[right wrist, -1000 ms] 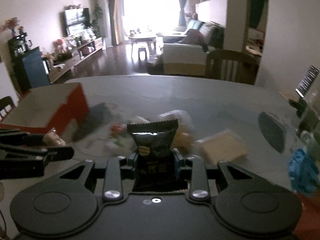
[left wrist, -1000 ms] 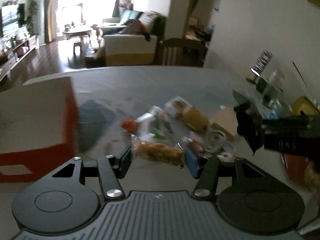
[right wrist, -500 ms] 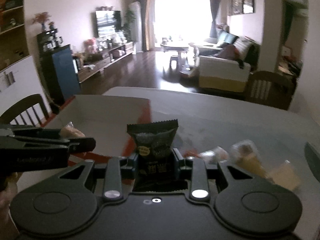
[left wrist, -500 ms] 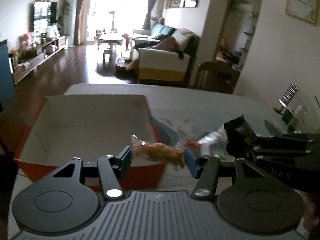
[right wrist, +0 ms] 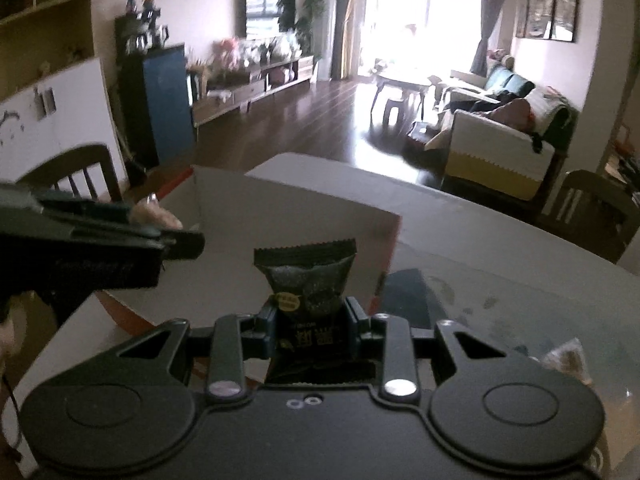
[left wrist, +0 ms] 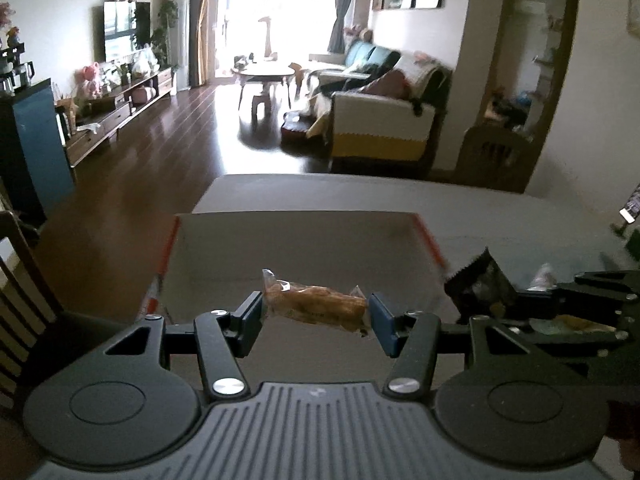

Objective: Organize objects
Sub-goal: 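Carry the snack stick and black packet with both tools into the red box, then open the left tool releasing the snack stick while the right tool releases the packet, then withdraw both tools from the box back toward the table items, then grasp the white glue stick with the left tool while the right tool grasps the white cup lid, then carry the glue stick and cup lid with both tools into the red box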

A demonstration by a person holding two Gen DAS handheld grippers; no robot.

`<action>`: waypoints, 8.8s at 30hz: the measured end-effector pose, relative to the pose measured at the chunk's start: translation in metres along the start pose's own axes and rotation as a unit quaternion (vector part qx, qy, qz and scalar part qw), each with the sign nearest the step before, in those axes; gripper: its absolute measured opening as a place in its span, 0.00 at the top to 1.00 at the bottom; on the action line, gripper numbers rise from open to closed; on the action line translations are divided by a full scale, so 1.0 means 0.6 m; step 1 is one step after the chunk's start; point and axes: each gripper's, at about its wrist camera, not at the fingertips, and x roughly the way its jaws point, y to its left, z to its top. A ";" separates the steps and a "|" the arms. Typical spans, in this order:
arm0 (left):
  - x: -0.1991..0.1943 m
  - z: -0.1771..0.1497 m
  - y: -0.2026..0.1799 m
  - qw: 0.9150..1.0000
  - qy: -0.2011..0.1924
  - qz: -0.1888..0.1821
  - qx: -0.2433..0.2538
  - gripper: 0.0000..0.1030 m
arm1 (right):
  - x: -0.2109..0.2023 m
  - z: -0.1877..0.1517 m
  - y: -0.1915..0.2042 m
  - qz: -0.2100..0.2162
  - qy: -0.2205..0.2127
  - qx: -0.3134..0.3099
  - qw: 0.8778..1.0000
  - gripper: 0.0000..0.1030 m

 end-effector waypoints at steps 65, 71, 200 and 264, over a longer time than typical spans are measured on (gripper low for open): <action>-0.064 0.009 -0.015 0.996 0.048 -0.034 0.061 0.30 | -0.126 0.003 -0.024 0.040 0.020 0.061 0.997 0.44; -0.101 -0.005 -0.063 0.996 0.034 -0.061 0.060 0.30 | -0.177 -0.041 -0.077 0.008 0.003 0.105 0.994 0.41; 0.057 -0.181 -0.458 0.983 0.138 -0.117 0.017 0.84 | -0.208 -0.338 -0.449 -0.035 0.070 0.141 0.987 0.63; 0.018 0.006 0.084 0.998 0.056 -0.042 -0.005 0.84 | 0.053 0.044 0.034 0.005 -0.005 -0.011 1.000 0.63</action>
